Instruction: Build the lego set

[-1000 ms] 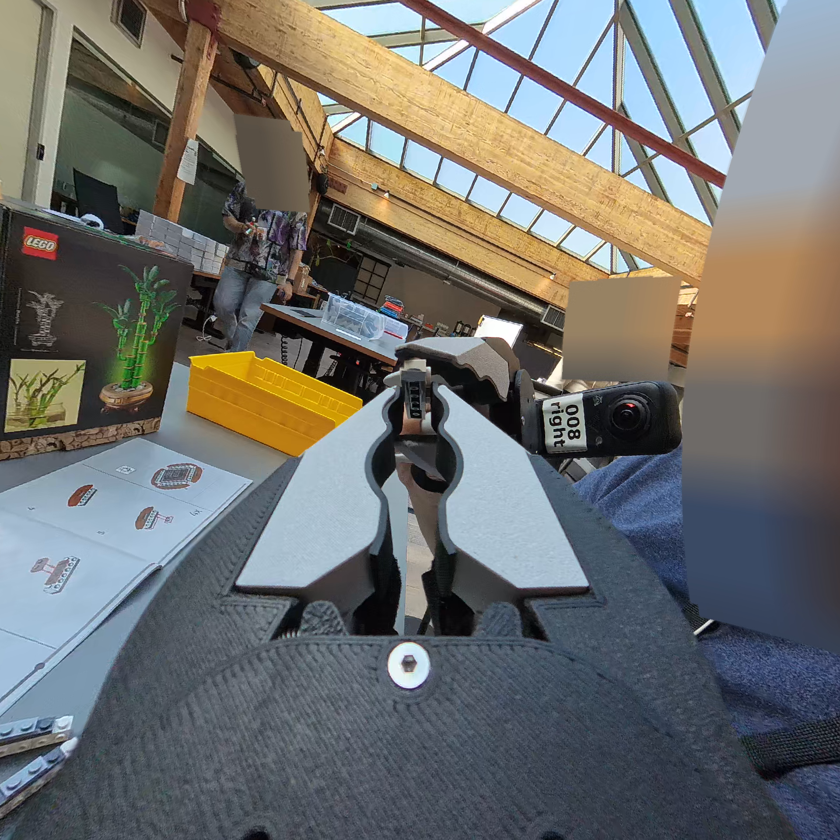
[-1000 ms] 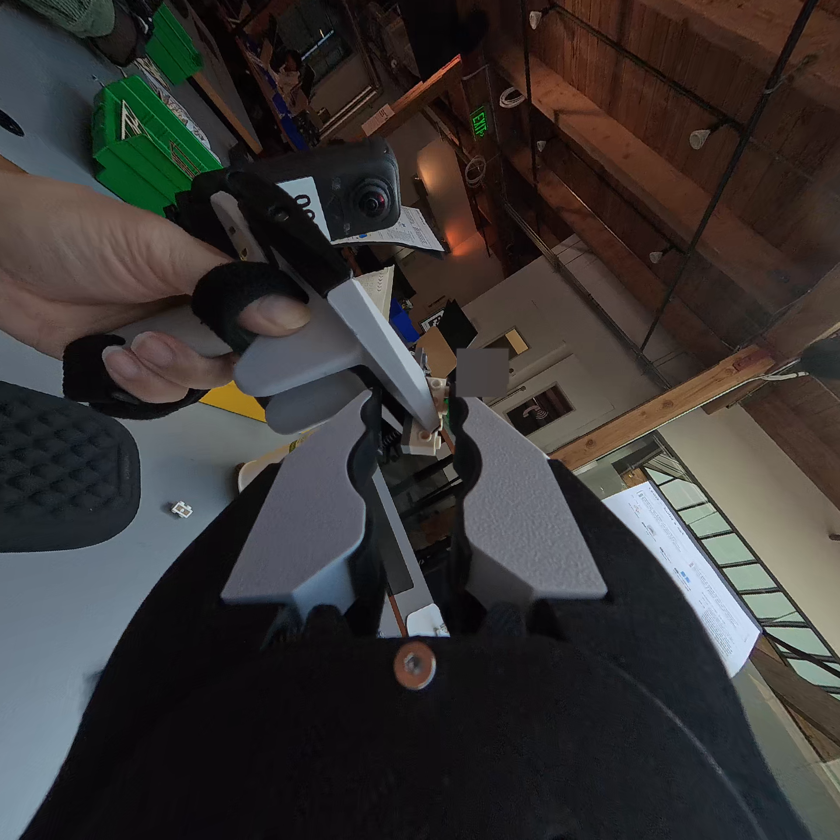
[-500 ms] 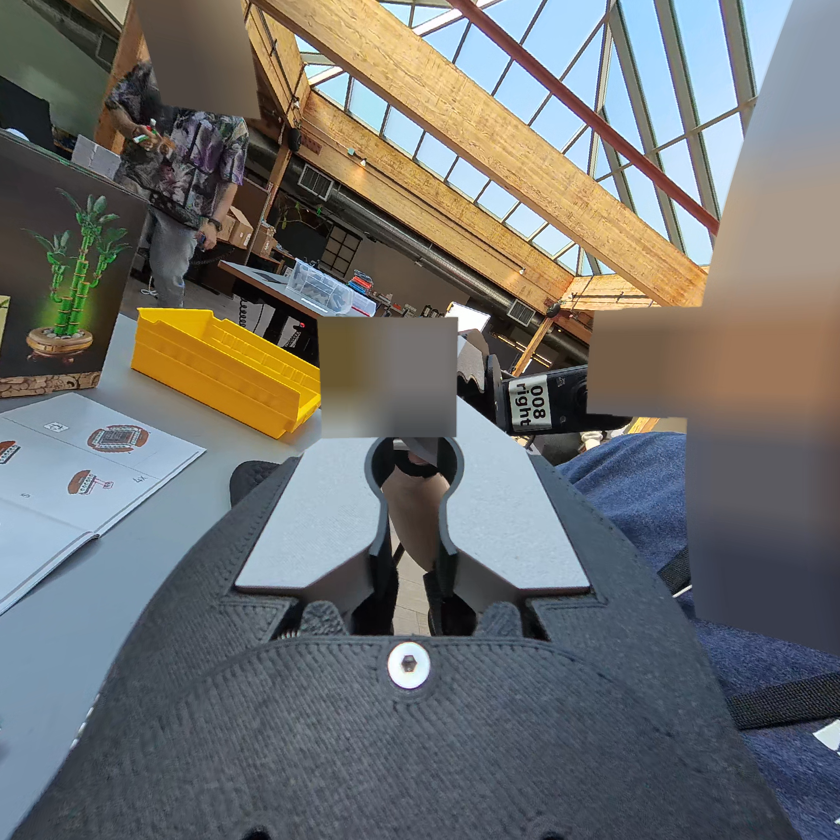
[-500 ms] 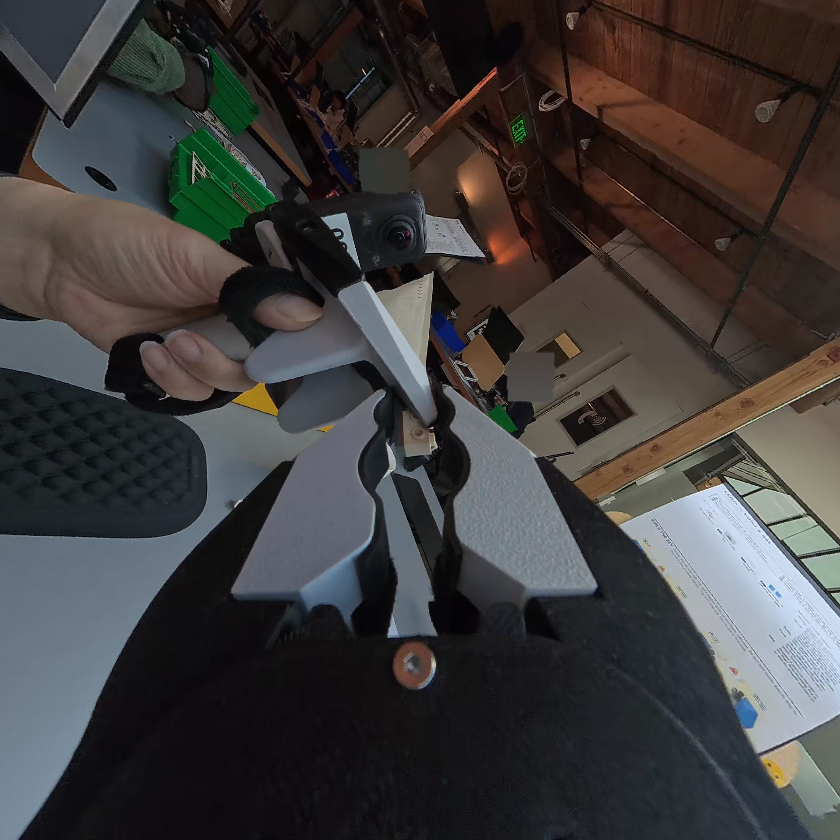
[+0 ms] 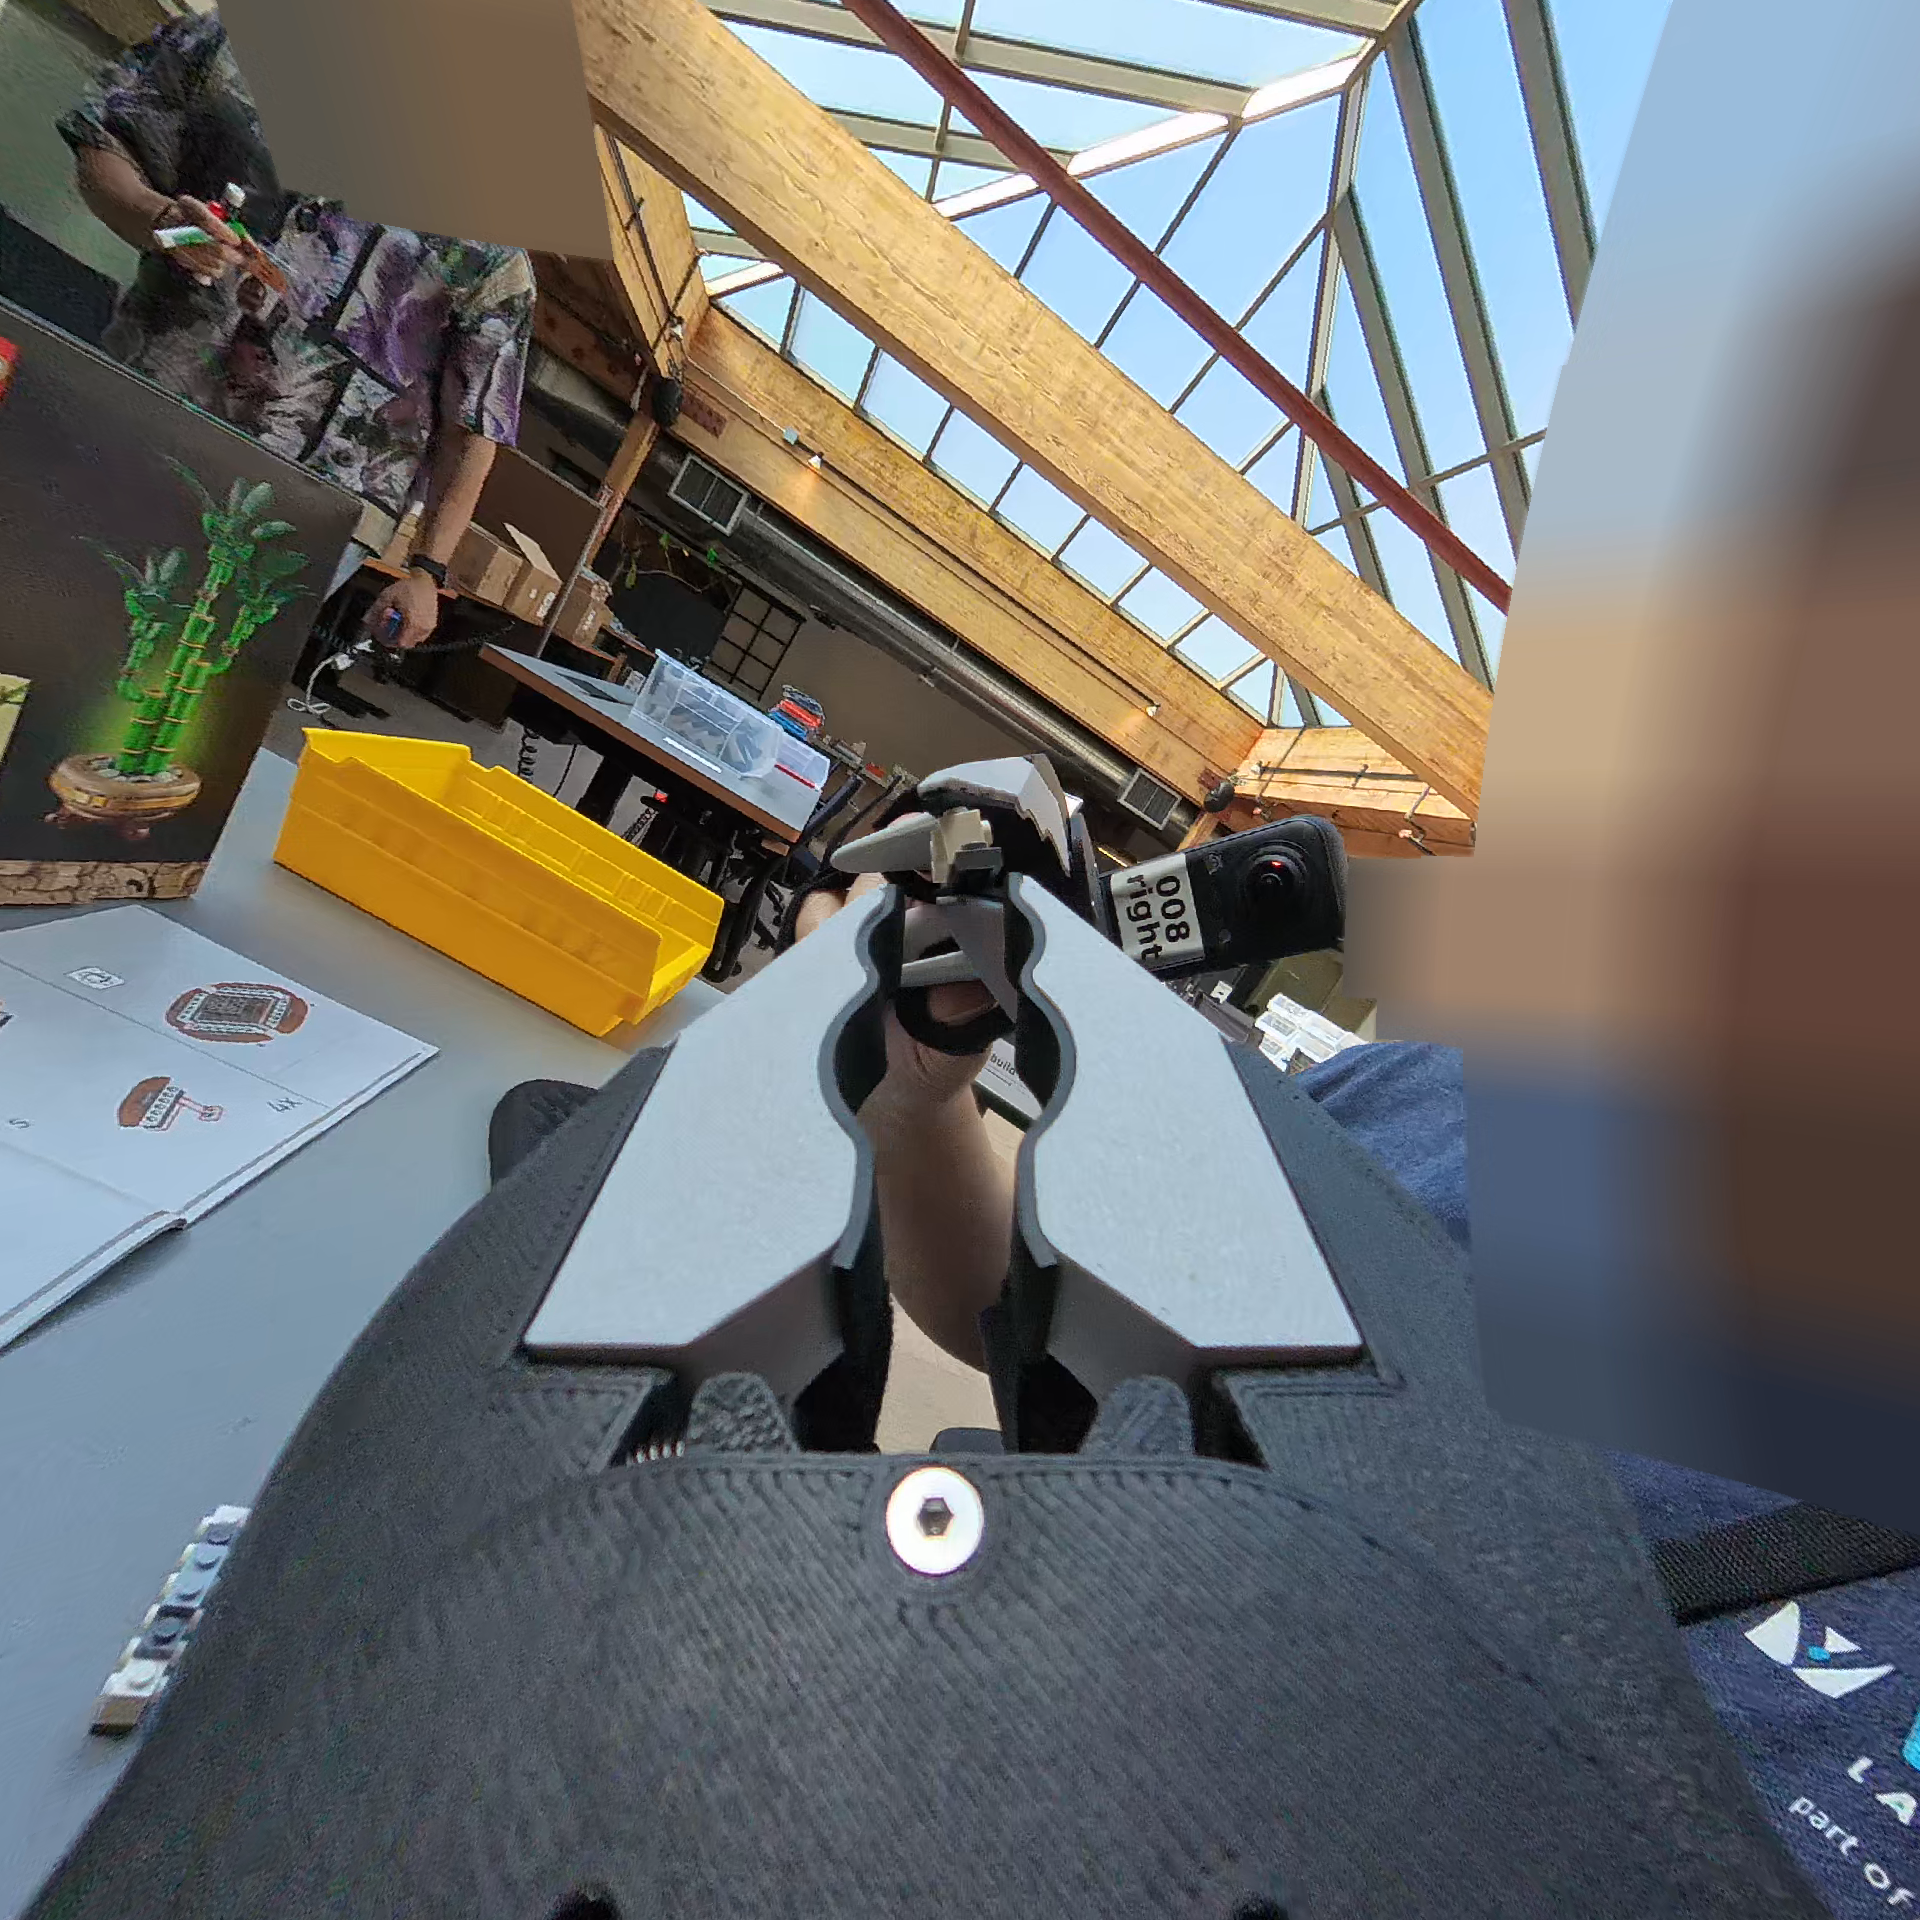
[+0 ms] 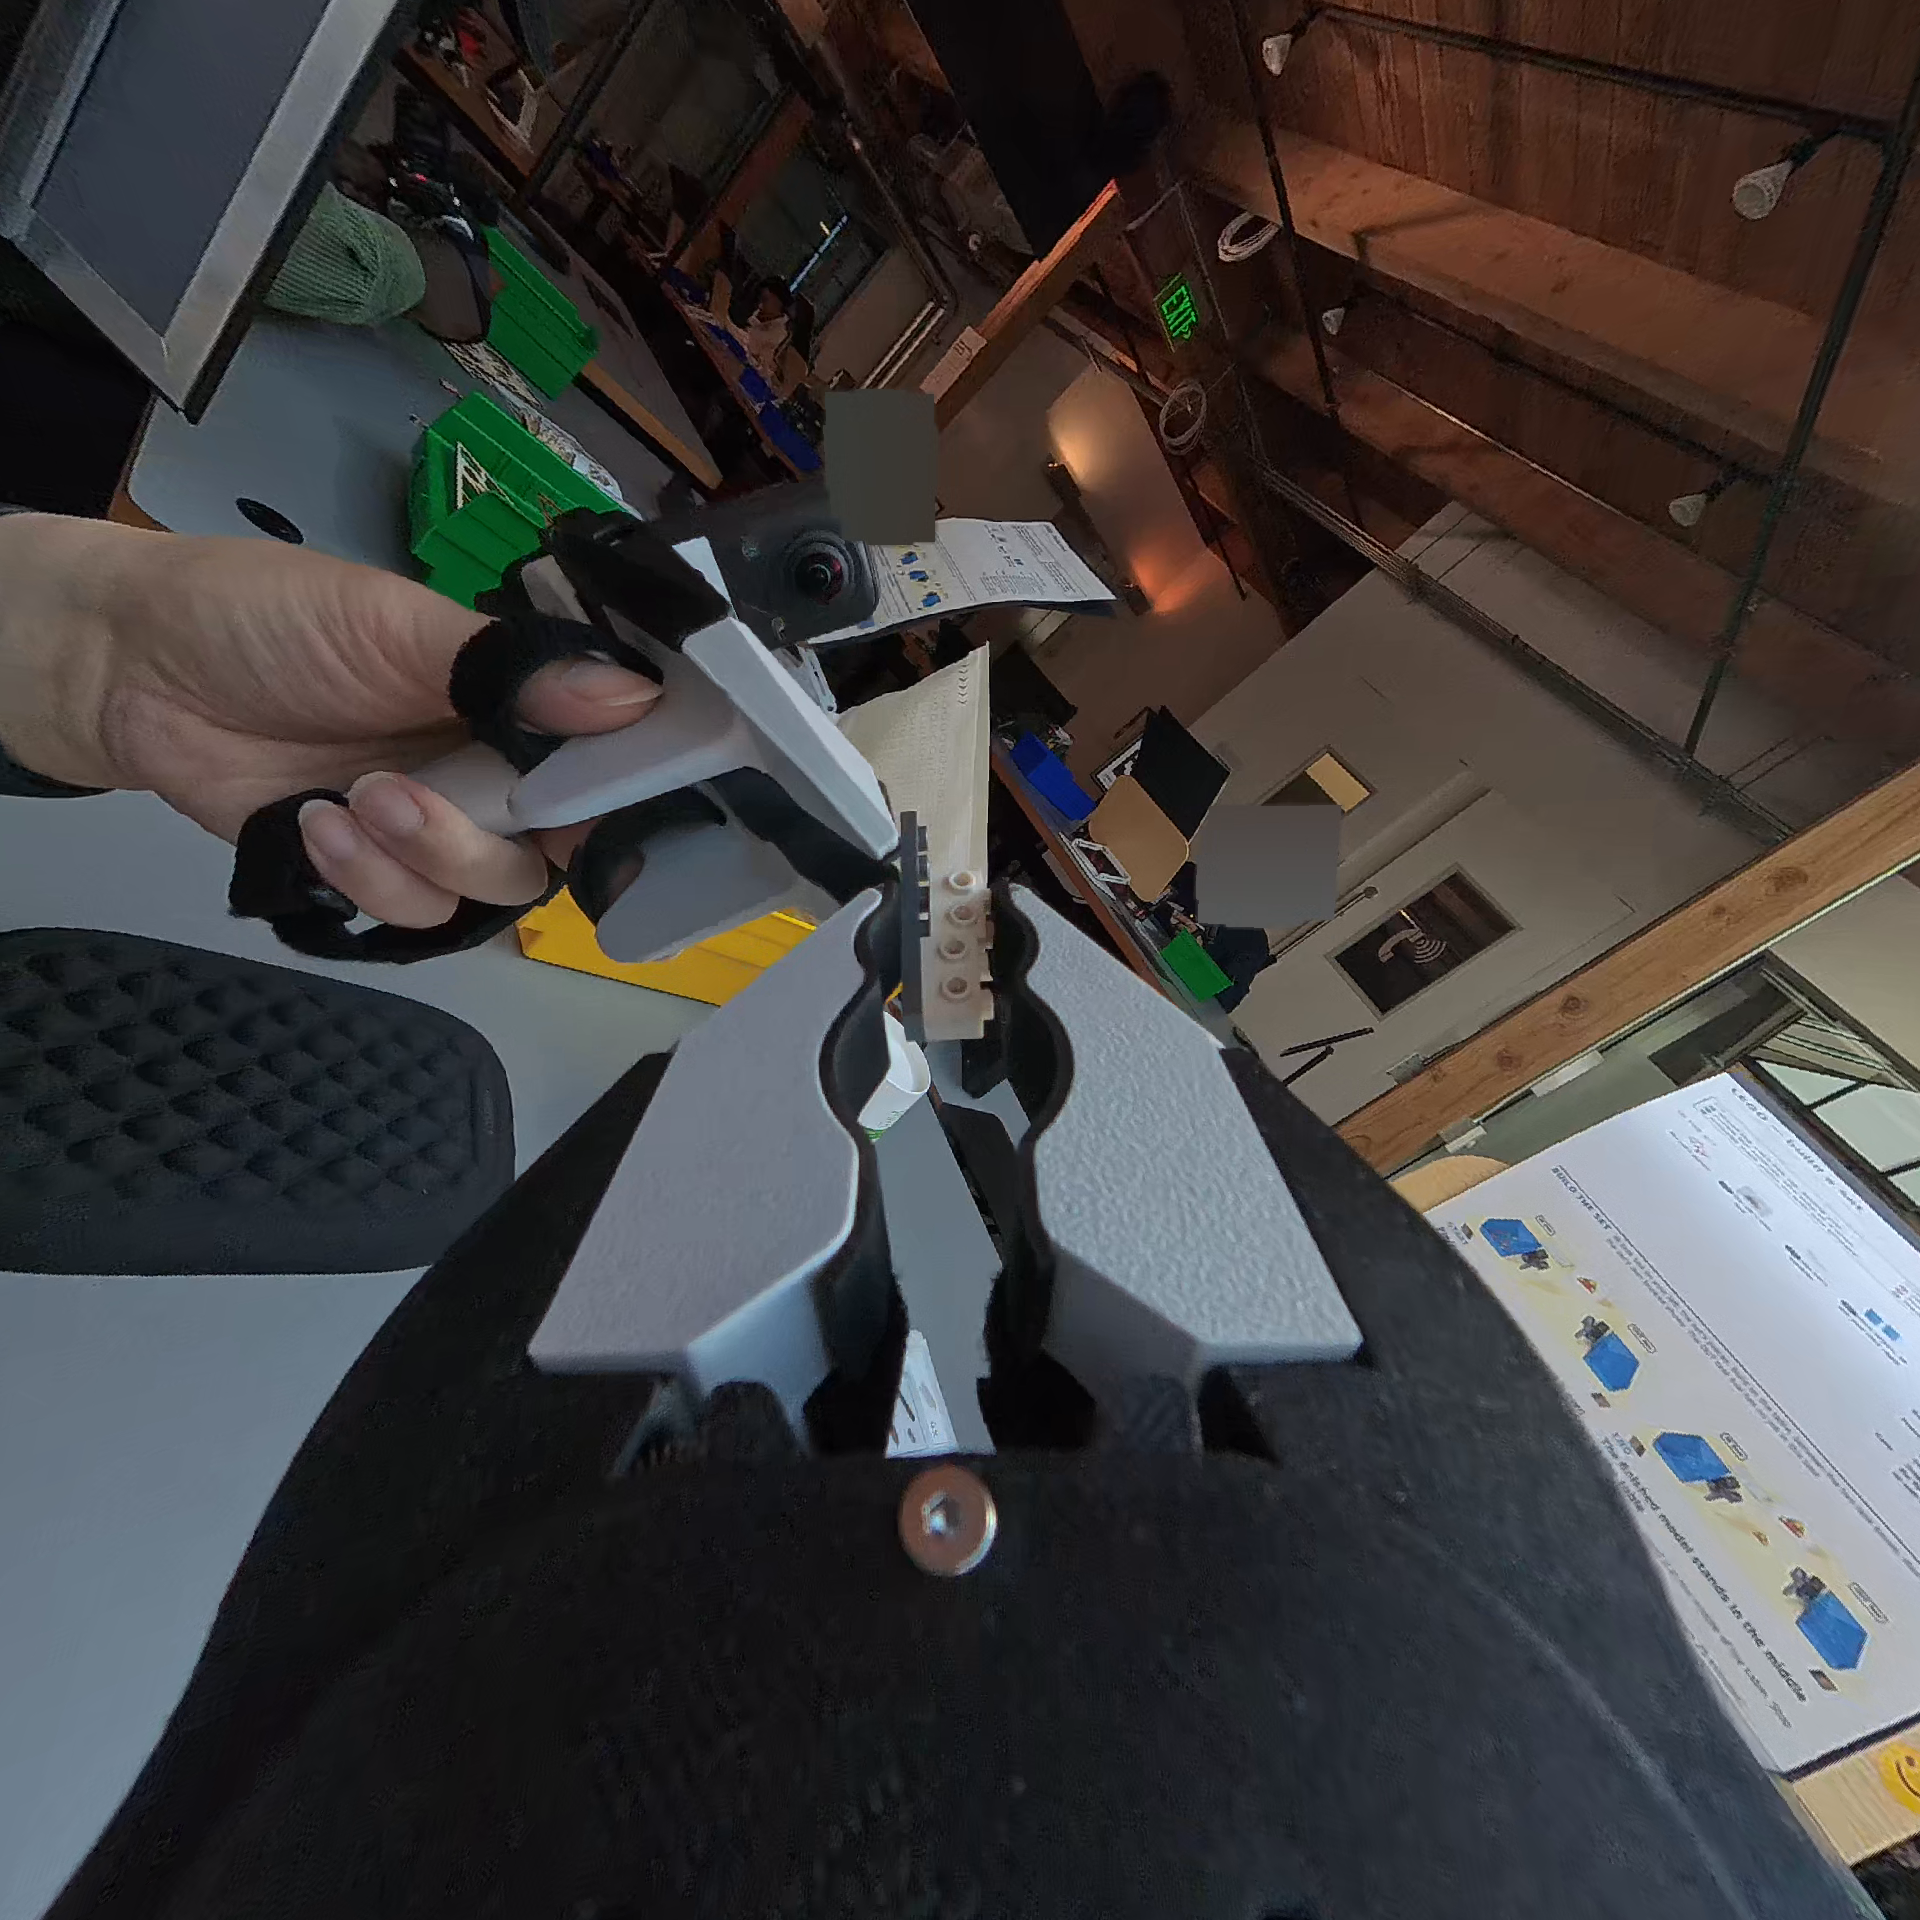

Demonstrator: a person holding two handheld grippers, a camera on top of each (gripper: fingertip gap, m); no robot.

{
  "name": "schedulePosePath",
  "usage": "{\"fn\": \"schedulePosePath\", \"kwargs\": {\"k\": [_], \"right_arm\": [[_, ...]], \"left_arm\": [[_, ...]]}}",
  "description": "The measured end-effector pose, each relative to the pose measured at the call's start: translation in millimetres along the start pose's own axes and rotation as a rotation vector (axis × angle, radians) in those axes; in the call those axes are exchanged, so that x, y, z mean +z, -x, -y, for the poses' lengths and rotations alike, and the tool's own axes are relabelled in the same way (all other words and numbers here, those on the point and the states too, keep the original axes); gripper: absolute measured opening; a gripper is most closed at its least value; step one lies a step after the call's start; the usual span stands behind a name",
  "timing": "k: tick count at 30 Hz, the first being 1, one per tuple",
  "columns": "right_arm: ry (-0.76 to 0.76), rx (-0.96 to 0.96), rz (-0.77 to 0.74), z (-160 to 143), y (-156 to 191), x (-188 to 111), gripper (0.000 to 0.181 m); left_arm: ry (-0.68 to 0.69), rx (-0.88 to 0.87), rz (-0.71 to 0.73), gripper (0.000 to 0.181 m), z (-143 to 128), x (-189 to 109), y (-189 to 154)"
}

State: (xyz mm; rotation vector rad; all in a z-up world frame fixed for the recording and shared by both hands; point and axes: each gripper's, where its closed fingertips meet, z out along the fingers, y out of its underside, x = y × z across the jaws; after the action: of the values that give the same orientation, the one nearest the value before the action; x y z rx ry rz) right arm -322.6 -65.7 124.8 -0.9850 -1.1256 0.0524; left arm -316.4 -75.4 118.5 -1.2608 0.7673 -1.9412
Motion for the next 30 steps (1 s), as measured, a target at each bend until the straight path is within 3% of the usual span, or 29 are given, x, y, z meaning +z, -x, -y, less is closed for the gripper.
{"fn": "schedulePosePath", "kwargs": {"k": [1, 12, 30], "right_arm": [[-0.004, 0.017, 0.010, 0.2, 0.4, -0.4, 0.015], [0.041, 0.116, 0.134, -15.4, 13.9, 6.8, 0.015], [0.040, 0.186, 0.136, -35.8, 19.5, 14.6, 0.015]], "left_arm": [[-0.015, 0.004, 0.014, 0.017, 2.7, -4.2, 2.6], [0.003, -0.034, 0.036, 0.008, -1.1, -8.9, 12.1], [-0.008, -0.088, 0.161, 0.005, -6.6, -16.1, 34.0]]}}
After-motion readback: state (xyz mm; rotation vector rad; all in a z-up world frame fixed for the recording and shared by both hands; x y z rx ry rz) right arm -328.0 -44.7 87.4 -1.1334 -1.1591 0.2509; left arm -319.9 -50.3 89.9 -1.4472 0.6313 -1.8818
